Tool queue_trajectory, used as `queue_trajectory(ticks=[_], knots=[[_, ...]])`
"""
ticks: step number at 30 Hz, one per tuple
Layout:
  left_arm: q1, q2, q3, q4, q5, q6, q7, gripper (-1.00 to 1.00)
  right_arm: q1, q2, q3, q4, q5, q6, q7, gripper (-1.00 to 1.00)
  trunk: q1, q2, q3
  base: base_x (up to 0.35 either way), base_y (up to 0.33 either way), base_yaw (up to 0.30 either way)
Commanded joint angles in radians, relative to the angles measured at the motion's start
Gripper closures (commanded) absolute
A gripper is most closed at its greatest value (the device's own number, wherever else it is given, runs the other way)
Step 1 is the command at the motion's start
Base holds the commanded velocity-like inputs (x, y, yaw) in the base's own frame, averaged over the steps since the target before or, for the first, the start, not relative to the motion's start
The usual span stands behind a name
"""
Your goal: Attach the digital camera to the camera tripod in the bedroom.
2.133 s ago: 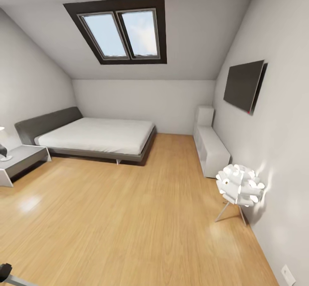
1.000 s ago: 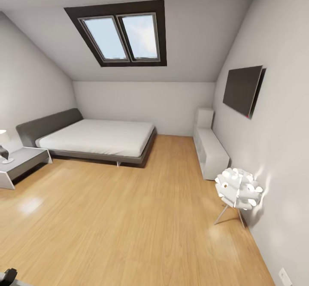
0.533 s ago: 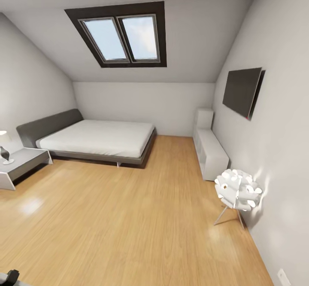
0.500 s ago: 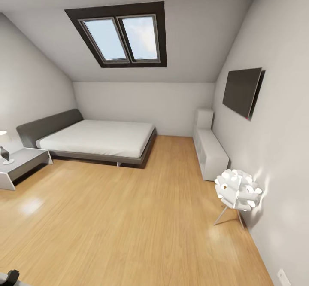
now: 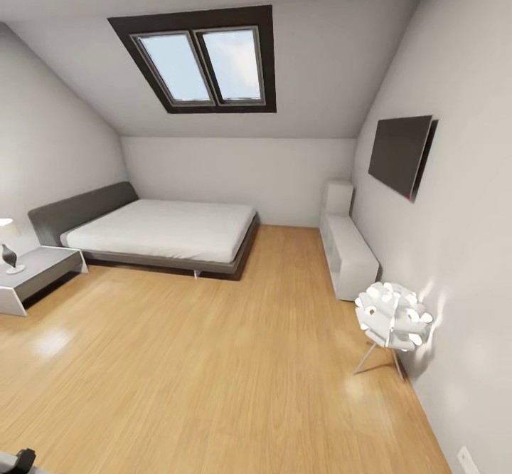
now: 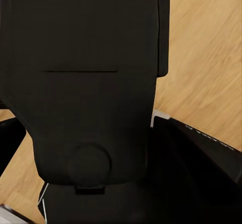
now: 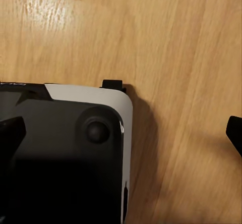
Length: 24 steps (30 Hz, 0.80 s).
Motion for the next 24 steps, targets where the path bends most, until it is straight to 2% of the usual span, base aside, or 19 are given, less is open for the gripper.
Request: queue_trajectory(ticks=[1,24], knots=[[-0.001,0.0,0.0,0.0,0.006,-0.002,0.003,1.0,-0.001,-0.001,-0.008,0.003,0.007,-0.006,0.002,-1.0,-0.004,0.006,0.002,0.0,0.0,0.0],[-0.001,0.009,0.0,0.0,0.006,-0.004,0.002,1.0,-0.001,0.007,-0.009,0.003,0.007,-0.009,0.002,-1.0,-0.092,0.167,0.074,0.0,0.0,0.0]])
